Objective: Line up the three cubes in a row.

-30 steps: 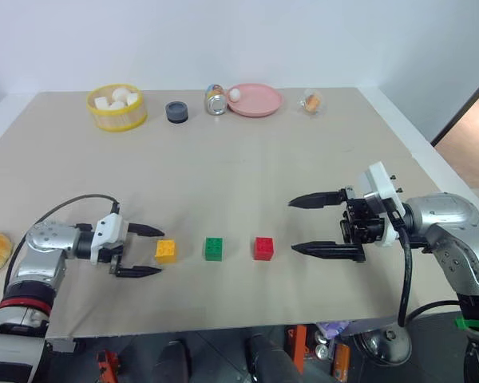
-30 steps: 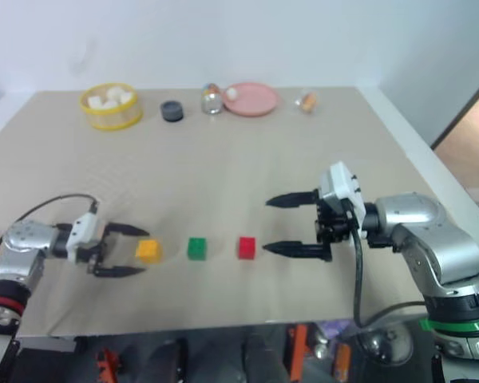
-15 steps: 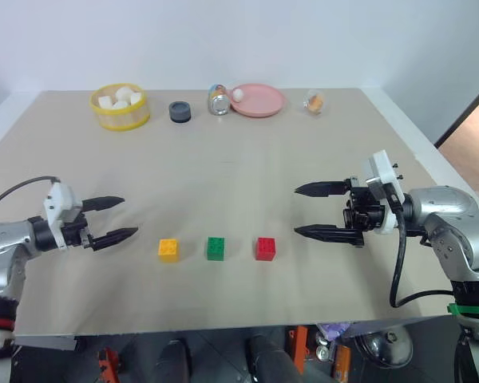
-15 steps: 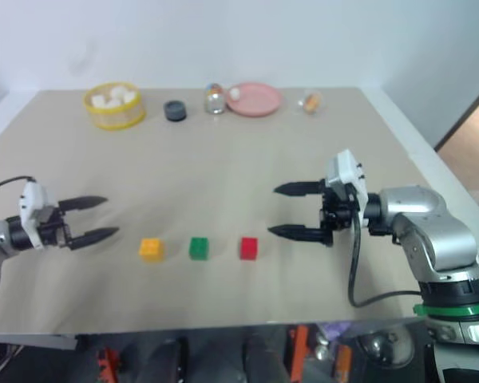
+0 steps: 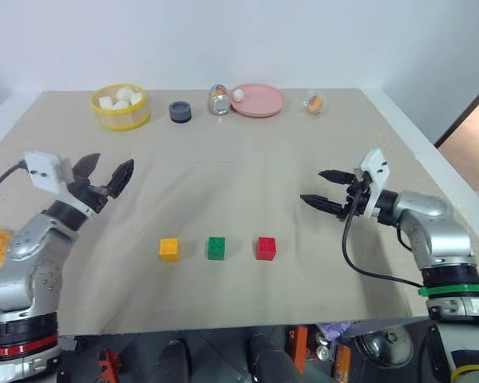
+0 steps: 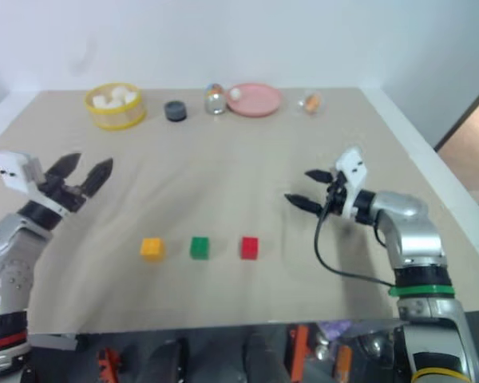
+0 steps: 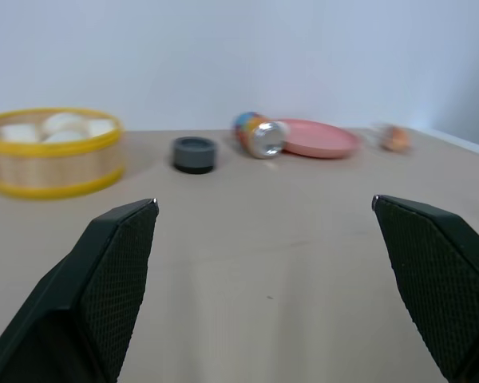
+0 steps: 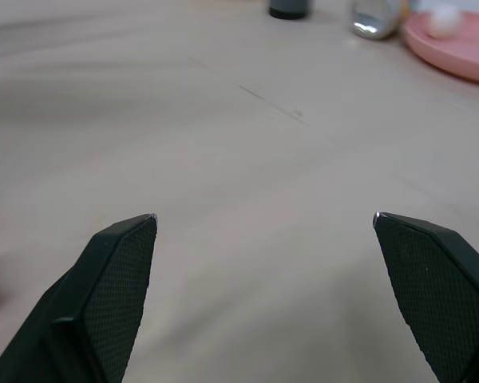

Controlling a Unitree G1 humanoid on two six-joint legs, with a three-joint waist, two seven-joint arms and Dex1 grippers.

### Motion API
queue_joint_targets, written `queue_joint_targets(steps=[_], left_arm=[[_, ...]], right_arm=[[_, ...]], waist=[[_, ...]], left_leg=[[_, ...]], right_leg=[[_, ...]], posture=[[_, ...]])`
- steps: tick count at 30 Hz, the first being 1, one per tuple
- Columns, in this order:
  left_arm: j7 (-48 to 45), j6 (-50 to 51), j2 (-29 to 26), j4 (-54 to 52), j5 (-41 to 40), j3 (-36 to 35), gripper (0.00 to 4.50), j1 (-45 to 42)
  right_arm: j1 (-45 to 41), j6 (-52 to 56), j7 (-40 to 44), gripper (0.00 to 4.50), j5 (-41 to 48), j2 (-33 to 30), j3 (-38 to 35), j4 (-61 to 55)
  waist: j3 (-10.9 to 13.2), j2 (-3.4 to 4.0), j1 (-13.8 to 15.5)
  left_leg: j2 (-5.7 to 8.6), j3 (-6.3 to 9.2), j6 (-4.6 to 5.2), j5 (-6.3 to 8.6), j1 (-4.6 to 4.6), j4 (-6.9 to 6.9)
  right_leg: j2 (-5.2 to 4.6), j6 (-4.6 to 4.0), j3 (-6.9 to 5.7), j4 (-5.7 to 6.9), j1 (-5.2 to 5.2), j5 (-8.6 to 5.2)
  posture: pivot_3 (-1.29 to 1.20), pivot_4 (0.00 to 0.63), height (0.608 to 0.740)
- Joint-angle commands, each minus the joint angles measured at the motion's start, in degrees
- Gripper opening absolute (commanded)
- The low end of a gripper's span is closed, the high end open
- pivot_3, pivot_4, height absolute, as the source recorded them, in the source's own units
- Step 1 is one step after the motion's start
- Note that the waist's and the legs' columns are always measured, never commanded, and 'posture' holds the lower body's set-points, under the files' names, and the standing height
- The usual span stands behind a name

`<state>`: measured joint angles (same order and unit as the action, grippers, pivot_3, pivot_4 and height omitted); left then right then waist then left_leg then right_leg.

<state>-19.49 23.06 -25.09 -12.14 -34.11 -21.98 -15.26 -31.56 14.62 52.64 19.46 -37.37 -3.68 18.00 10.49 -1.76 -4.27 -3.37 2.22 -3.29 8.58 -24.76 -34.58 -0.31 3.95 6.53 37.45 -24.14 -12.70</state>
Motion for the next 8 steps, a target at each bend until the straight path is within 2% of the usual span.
queue_joint_targets(steps=[1,8], left_arm=[[6.9,1.7,2.2,-5.9,0.7,-1.2,4.45,1.4],[10.9,3.0,5.0,-7.4,-0.2,-1.4,4.45,3.8]], right_arm=[[1.4,-1.2,-9.0,4.5,0.4,2.2,-6.5,-2.5],[4.4,0.2,-21.4,4.5,1.6,7.4,-12.4,-7.9]], waist=[[0.0,0.0,0.0],[0.0,0.0,0.0]], left_leg=[[0.0,0.0,0.0,0.0,0.0,0.0],[0.04,0.0,0.0,-0.01,0.08,-0.06]], right_leg=[[0.0,0.0,0.0,0.0,0.0,-0.01],[0.0,-0.2,0.03,0.0,0.08,-0.03]], posture=[[0.0,0.15,0.74],[0.0,0.15,0.74]])
